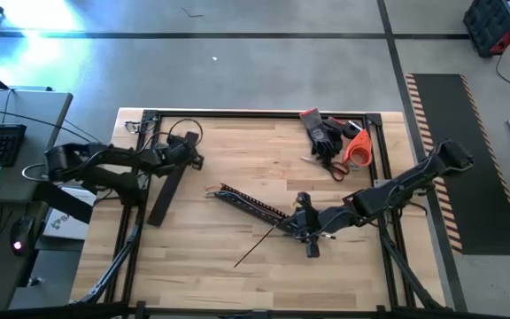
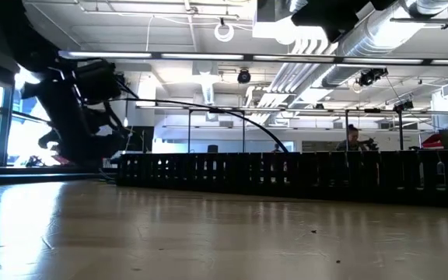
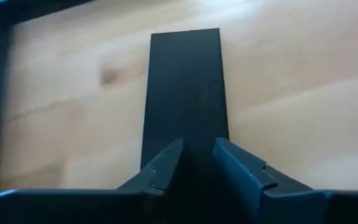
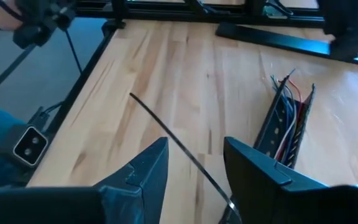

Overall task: Ziptie cables
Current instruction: Close the black cable duct

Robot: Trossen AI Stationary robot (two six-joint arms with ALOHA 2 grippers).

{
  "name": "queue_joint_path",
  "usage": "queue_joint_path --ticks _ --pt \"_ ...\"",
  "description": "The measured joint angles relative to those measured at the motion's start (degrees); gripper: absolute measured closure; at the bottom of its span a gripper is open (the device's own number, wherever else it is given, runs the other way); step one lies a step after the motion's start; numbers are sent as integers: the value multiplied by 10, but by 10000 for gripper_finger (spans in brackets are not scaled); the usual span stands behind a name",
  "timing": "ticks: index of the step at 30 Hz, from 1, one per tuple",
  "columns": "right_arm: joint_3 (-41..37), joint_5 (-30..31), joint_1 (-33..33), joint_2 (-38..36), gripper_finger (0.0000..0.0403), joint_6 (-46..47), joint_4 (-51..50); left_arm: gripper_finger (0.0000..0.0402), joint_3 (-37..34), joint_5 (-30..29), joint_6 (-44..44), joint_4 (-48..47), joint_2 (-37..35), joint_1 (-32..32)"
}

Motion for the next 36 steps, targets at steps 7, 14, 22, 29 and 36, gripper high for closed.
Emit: queue_joint_path --ticks 7,14,22,29,36 --pt "0 3 16 0 260 -7 2 345 8 117 80 256 106 1" --pt "0 7 15 0 260 -7 14 360 93 214 104 484 292 -44" --pt "0 7 20 0 260 8 14 378 285 336 167 474 431 -110" --pt "-9 31 26 3 260 30 10 394 390 354 284 381 363 -188" --pt "-35 94 28 53 260 124 15 400 405 327 347 141 258 -290"
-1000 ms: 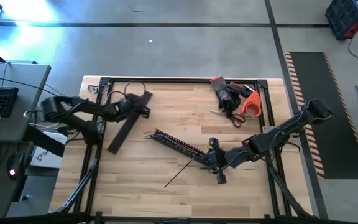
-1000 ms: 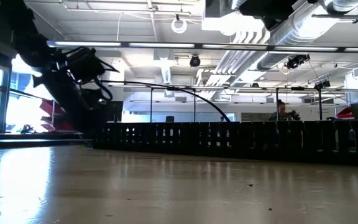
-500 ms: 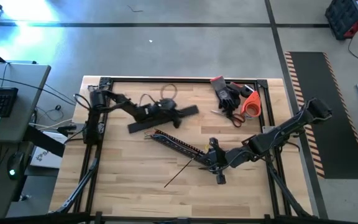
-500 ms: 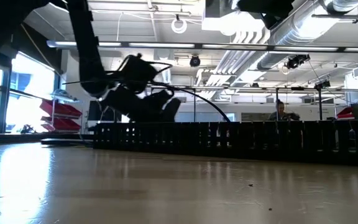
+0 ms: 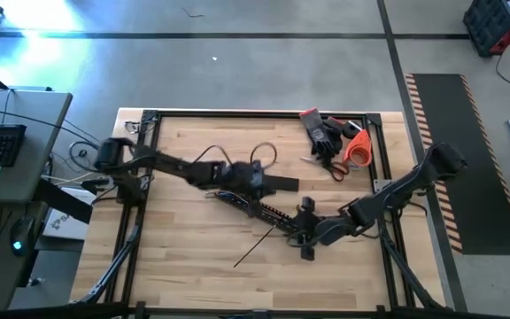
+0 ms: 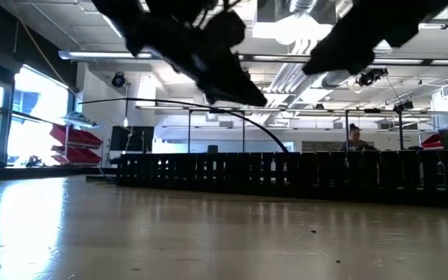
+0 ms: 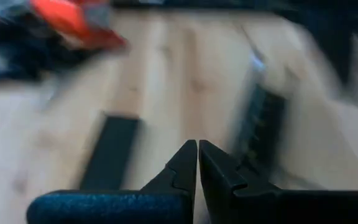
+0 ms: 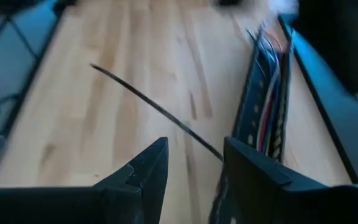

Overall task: Ziptie cables
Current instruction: Close the black cable duct

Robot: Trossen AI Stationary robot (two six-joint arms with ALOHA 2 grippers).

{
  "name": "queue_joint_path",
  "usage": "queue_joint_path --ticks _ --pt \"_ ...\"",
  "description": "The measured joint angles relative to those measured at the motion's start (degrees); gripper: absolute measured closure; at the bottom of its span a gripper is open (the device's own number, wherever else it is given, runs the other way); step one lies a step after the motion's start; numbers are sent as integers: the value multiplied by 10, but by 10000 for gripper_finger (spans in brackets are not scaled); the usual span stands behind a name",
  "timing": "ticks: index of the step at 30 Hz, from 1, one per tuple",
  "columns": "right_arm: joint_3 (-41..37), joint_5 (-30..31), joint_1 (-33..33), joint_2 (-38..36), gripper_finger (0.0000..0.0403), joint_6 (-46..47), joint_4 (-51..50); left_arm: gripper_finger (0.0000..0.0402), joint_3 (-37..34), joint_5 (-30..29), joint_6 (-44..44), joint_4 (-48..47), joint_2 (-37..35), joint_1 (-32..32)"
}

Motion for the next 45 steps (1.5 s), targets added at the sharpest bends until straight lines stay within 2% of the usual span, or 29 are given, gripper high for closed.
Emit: queue_joint_path --ticks 3,7,10,13,16,19,21,30,36,40,45 --pt "0 21 -6 39 260 11 6 401 -19 -23 -15 -64 -11 -43" --pt "0 102 -12 92 261 24 5 401 -42 -143 -49 -108 -9 -84" --pt "0 106 -25 122 261 39 5 401 -71 -208 -94 -126 -6 -99" --pt "0 91 -46 141 261 41 3 401 -86 -203 -138 -118 -9 -105" --pt "0 67 -70 150 261 37 -7 401 -92 -168 -185 -113 -9 -118" --pt "0 37 -94 151 261 4 -10 401 -93 -126 -235 -104 -9 -138" --pt "0 17 -110 151 261 -26 -7 401 -95 -119 -248 -97 -6 -152" --pt "28 -8 -126 146 261 -115 27 401 -95 -183 -235 -112 -42 -179" --pt "62 -11 -125 126 261 -140 22 401 -94 -224 -230 -180 -123 -185" --pt "79 -49 -160 122 260 -165 47 401 -96 -287 -252 -261 -184 -206" --pt "81 -140 -241 142 259 -207 121 401 -154 -330 -288 -274 -237 -231"
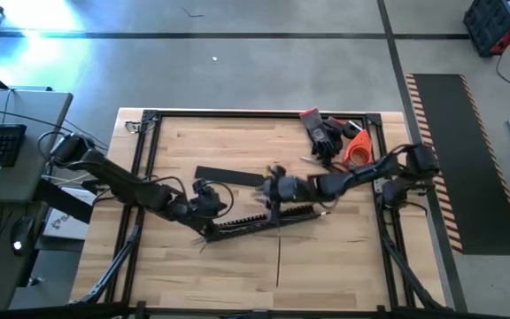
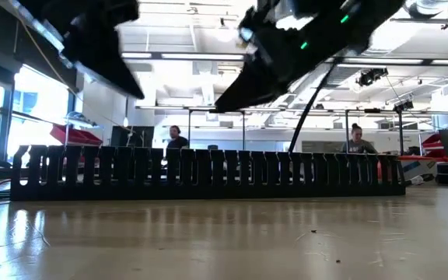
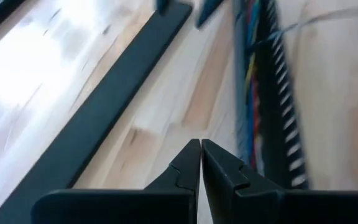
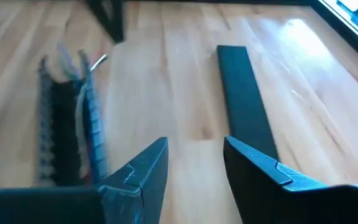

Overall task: Ziptie cables
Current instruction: Close the black cable duct

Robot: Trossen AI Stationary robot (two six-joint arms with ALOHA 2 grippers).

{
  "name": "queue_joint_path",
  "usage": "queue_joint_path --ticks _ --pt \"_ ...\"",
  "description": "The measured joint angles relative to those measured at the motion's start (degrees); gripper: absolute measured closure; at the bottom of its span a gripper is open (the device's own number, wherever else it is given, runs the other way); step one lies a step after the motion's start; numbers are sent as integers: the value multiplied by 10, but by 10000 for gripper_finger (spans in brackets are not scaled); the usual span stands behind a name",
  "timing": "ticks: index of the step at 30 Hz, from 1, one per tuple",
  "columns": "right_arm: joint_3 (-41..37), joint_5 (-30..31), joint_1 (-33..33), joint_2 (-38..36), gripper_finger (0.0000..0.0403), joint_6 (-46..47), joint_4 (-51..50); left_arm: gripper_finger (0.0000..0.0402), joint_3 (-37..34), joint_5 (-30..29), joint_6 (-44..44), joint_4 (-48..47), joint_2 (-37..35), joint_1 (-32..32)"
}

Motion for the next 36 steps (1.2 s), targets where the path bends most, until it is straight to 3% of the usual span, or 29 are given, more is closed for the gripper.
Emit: queue_joint_path --ticks 6,11,15,25,36 --pt "2 -133 -91 64 198 -53 109 401 -84 -18 -50 30 -21 -9" --pt "35 -144 -131 123 111 -97 118 401 -122 -35 -83 59 -18 -10" --pt "67 -160 -154 169 72 -105 119 401 -126 -48 -88 68 -19 -10" --pt "122 -191 -178 259 73 -131 125 401 -126 -85 -91 73 -19 -7" --pt "78 -222 -180 260 93 -98 171 401 -126 -99 -92 77 -19 -8"
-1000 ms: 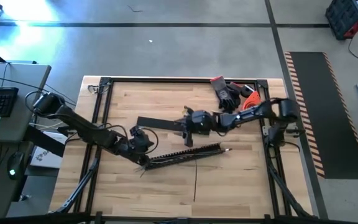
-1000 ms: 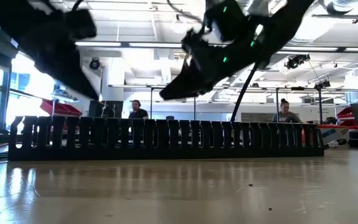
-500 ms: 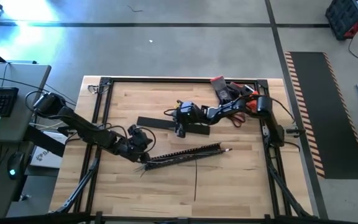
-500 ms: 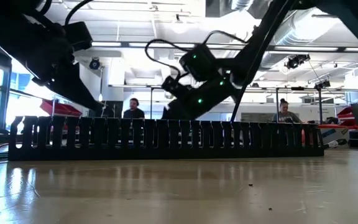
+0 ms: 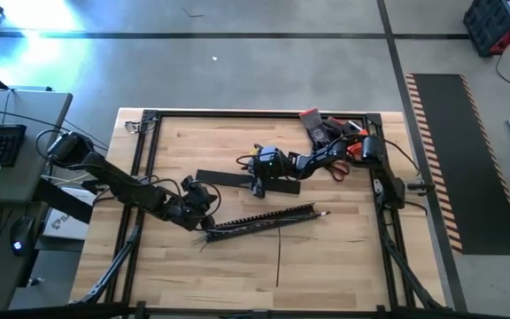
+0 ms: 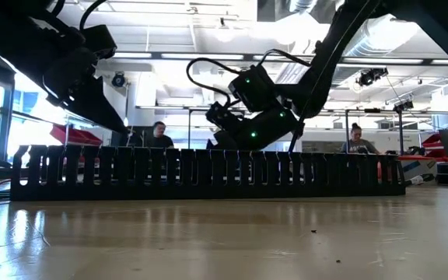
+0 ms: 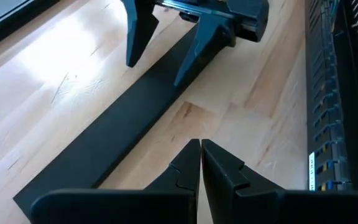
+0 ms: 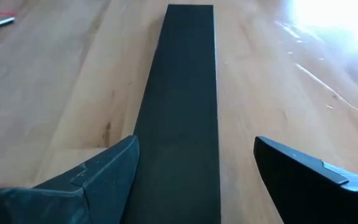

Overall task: Ziptie cables
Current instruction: Close the black cable duct

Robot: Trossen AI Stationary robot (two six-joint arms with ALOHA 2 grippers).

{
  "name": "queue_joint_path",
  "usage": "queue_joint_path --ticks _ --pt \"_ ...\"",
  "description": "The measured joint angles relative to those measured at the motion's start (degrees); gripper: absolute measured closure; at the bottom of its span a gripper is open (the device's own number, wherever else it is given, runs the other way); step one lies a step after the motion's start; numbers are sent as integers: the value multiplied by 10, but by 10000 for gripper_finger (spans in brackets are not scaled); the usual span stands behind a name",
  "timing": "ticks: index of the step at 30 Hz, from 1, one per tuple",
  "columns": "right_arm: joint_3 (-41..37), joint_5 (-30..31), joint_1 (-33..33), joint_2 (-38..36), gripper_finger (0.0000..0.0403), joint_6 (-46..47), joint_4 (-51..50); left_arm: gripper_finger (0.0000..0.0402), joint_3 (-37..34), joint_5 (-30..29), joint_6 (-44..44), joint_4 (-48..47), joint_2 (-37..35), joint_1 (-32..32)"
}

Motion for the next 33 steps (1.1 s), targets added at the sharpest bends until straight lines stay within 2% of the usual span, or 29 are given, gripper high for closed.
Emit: queue_joint_path --ticks 5,12,20,24,31,33 --pt "-2 39 -12 -10 94 8 18 401 0 -17 0 -2 0 0" --pt "-3 -3 -10 -33 94 14 26 401 0 -19 0 -4 0 0" --pt "-3 26 -11 2 94 40 50 401 0 -40 -5 -4 0 0" --pt "-1 18 -13 20 94 60 70 401 0 -41 -9 -3 0 0" --pt "0 27 -13 30 94 39 74 401 0 -38 -10 2 0 0" --pt "0 10 -13 26 94 31 70 401 0 -36 -10 3 0 0"
